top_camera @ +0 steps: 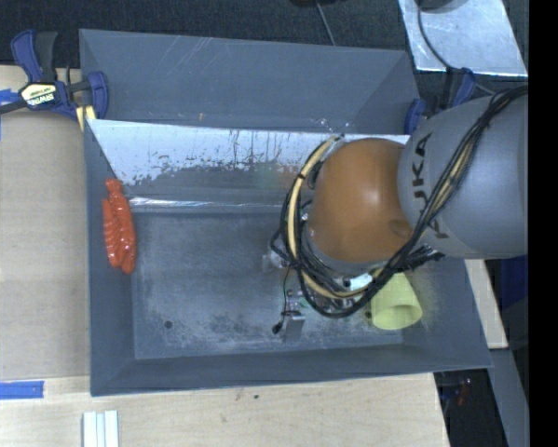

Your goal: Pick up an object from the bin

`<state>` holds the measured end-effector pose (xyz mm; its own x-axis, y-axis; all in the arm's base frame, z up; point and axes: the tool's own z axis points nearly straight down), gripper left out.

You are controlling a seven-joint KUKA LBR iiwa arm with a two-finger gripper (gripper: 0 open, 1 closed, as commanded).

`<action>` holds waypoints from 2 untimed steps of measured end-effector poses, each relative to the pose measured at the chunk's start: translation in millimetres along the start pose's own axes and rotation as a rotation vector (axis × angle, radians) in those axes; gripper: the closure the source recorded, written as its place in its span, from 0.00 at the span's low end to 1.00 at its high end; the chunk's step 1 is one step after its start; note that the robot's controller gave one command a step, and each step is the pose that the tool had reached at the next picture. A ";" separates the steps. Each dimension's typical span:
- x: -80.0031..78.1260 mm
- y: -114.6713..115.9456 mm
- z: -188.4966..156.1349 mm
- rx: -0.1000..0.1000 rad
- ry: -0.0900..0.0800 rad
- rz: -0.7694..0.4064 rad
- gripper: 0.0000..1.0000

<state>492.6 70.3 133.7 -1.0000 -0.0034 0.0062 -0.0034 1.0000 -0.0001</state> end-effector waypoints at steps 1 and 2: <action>-1.9 -0.5 -4.5 -0.001 -0.008 0.004 0.00; -14.8 -58.5 6.8 0.000 -0.010 -0.123 0.00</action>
Offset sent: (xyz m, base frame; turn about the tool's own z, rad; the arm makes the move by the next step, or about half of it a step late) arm 0.0140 -0.0576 -0.0070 -0.1254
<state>507.5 11.8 126.8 -0.9920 -0.1262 -0.0034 -0.1262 0.9920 -0.0001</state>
